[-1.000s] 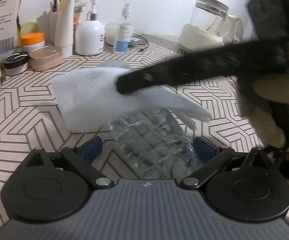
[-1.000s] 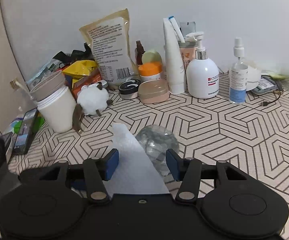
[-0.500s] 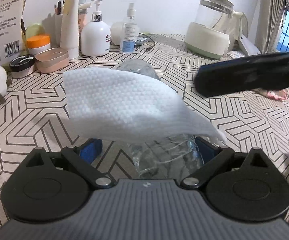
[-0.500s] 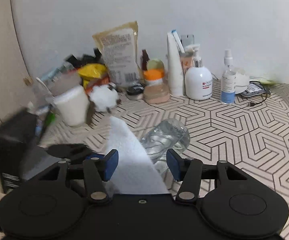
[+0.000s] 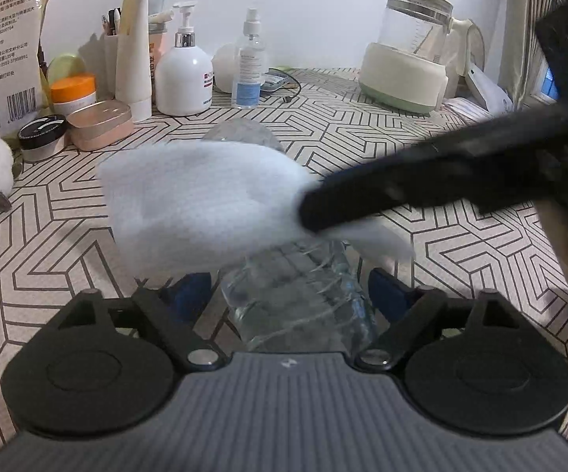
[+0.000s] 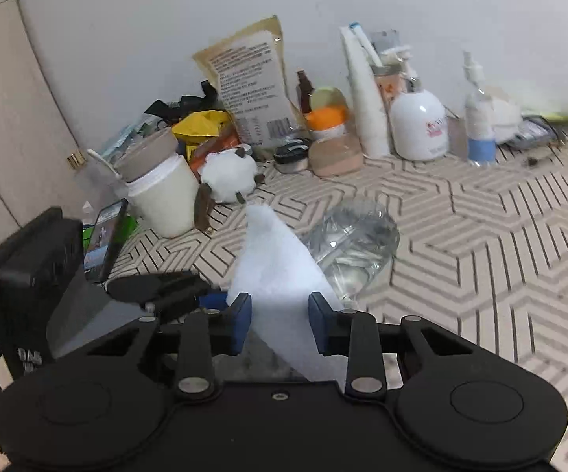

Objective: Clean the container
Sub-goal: 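Rotate the bottle with the left tool while the right tool wipes its side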

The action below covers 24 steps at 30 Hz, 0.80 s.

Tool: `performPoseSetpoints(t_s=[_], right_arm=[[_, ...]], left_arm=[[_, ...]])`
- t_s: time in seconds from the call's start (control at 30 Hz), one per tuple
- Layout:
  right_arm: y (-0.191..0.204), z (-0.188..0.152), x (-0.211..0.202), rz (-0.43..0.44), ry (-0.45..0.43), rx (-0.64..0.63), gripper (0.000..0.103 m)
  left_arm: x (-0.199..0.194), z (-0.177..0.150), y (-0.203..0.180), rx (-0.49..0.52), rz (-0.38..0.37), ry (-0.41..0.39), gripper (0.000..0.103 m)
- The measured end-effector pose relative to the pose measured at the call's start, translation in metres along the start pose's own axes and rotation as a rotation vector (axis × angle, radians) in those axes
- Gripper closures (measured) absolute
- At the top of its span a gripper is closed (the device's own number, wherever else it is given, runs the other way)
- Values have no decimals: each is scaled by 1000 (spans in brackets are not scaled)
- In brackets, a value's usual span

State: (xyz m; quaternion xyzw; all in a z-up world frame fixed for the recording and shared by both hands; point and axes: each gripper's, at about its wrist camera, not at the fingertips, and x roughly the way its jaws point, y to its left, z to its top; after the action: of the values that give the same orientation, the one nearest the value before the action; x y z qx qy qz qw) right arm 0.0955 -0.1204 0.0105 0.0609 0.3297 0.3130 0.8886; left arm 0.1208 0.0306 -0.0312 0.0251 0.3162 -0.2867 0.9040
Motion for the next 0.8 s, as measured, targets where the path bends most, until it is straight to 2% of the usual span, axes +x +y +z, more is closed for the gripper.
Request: performPoseSetpoints(t_s=[0.1, 0.33, 0.43, 0.63, 0.7, 0.8], right_arm=[[-2, 18, 14, 12, 19, -38, 69], [-18, 43, 36, 32, 32, -99, 68], [-25, 40, 36, 64, 10, -87, 68], [-12, 24, 23, 124, 34, -165, 67], [-8, 22, 20, 183, 57, -168, 66], [3, 19, 17, 197, 57, -204, 66]], left_arm=[[-1, 1, 7, -9, 4, -4, 23], [-1, 2, 16, -23, -13, -3, 22], [1, 1, 14, -10, -13, 3, 20], [3, 1, 11, -1, 15, -1, 19], [3, 2, 13, -12, 26, -6, 20], [3, 2, 15, -22, 30, -10, 20]])
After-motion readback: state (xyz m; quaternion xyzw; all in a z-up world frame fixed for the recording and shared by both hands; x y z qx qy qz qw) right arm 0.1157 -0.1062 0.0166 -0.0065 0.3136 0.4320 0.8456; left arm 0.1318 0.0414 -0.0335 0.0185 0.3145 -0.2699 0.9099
